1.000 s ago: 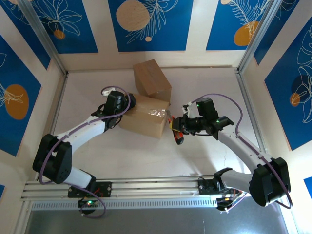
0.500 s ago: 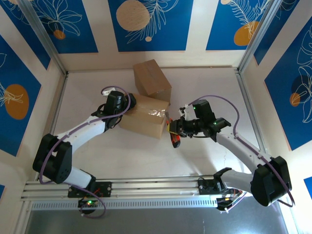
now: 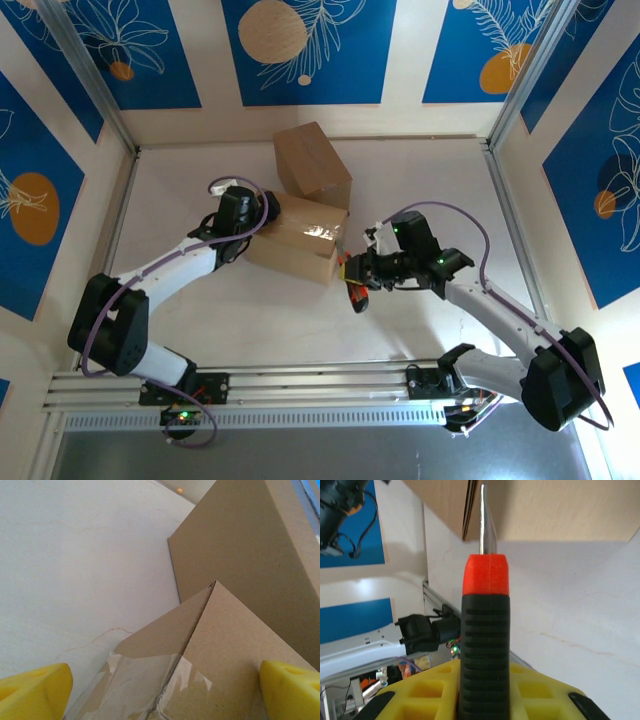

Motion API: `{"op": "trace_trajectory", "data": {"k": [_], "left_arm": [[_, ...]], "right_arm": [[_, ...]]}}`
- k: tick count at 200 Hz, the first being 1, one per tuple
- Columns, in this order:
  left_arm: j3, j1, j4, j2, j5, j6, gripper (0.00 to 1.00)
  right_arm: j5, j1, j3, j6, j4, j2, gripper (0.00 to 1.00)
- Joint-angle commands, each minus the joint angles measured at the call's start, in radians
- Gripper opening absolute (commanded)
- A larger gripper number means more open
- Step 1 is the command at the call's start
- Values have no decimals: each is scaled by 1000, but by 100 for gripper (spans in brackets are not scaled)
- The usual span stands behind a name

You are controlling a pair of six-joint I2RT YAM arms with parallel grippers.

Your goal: Unpack the express box

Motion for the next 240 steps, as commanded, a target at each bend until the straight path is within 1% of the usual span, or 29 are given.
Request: {"op": "trace_trajectory", "data": {"k": [1,52,70,87,110,123,137,161,178,192,206,221,240], "left_arm": [[-117,-13,-358,141,61,9,94],[-116,-14,-358,138,62,9,94],[-105,-13,-367,130,60,20,94],[-73,-15,-396,101,56,52,94],[13,-13,-459,18,44,118,95],[80,-13,-505,-34,35,161,96],[170,-8,-564,-77,26,208,97],[326,17,-663,-103,15,283,96],[419,72,-720,-74,2,331,92],[477,136,-720,-19,36,370,85],[532,177,-688,67,77,422,81],[596,203,-653,174,143,466,81],[641,209,-570,274,216,513,81]], "right_arm": [[-84,26,-23,16,-54,-20,0],[-57,41,-32,32,-61,-38,0],[10,22,-10,21,-113,-58,0],[78,-35,14,10,-171,-91,0],[195,-127,65,-32,-278,-130,0],[250,-160,98,-66,-329,-129,0],[332,-182,139,-114,-376,-91,0],[444,-180,211,-176,-396,39,0],[524,-167,280,-209,-392,157,0],[591,-146,340,-218,-389,241,0],[637,-120,383,-209,-379,306,0],[672,-90,415,-185,-375,362,0],[714,-48,435,-152,-377,417,0]]}}
